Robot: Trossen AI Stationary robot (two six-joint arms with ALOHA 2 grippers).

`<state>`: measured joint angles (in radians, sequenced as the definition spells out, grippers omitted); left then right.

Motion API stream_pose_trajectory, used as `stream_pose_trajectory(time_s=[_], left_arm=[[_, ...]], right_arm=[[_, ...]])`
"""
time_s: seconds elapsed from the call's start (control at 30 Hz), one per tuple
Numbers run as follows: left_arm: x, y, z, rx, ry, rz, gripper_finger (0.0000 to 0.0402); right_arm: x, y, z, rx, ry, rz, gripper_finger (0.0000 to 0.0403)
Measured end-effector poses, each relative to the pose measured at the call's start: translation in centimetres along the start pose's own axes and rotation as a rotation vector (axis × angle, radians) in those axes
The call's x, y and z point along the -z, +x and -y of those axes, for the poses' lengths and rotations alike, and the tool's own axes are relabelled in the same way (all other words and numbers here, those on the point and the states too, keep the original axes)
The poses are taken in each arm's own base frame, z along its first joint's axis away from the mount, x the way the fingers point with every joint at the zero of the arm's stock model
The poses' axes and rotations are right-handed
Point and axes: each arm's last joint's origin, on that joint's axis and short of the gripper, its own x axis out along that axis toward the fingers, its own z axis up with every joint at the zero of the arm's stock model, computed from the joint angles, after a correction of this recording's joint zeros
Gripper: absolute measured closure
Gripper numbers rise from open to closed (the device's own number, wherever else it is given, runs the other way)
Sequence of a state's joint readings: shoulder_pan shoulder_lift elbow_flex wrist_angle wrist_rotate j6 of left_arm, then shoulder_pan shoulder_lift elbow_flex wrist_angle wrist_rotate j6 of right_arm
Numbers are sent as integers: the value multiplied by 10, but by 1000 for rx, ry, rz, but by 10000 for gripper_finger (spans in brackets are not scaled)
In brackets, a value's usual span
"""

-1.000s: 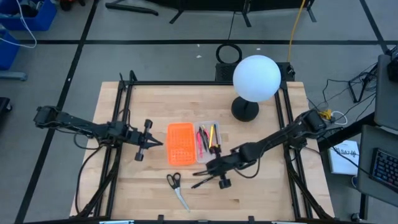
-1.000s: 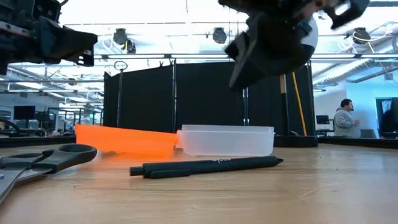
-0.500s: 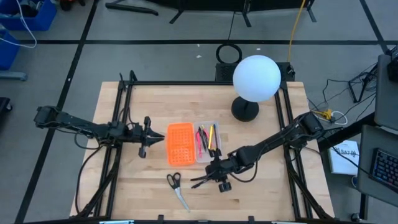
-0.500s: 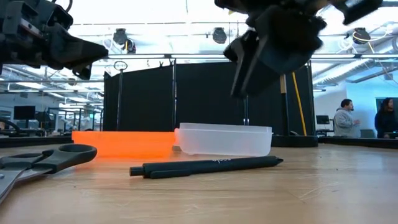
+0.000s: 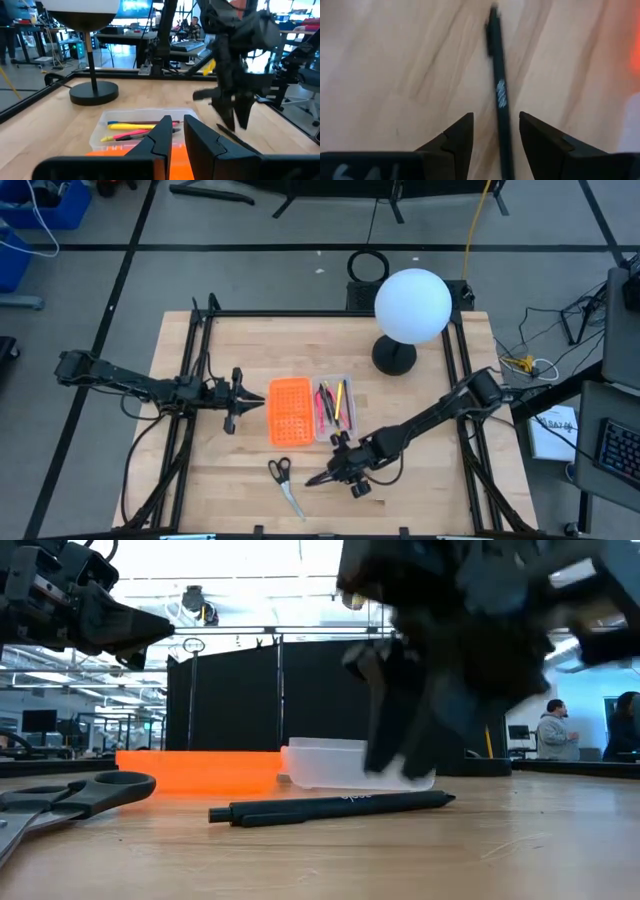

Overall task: Pick & place school supplies into a supply box
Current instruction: Put the black pen into the supply box

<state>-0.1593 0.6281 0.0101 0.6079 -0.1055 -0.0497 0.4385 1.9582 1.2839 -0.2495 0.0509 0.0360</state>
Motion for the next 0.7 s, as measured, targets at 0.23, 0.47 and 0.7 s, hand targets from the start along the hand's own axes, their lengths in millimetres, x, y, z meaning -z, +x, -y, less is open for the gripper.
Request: stream_pose_trajectory(time_s=[0.23,0.47,0.7], left_arm=[[0,0,0,-1,6,0,344],[0,0,0,-1,29,-5,344],[0,0,0,-2,29,-4,344]], right_arm=[[11,19,6,2,-43,-77,250],[21,37,6,-19,-44,-122,260],[38,67,4,-112,29,-195,350]])
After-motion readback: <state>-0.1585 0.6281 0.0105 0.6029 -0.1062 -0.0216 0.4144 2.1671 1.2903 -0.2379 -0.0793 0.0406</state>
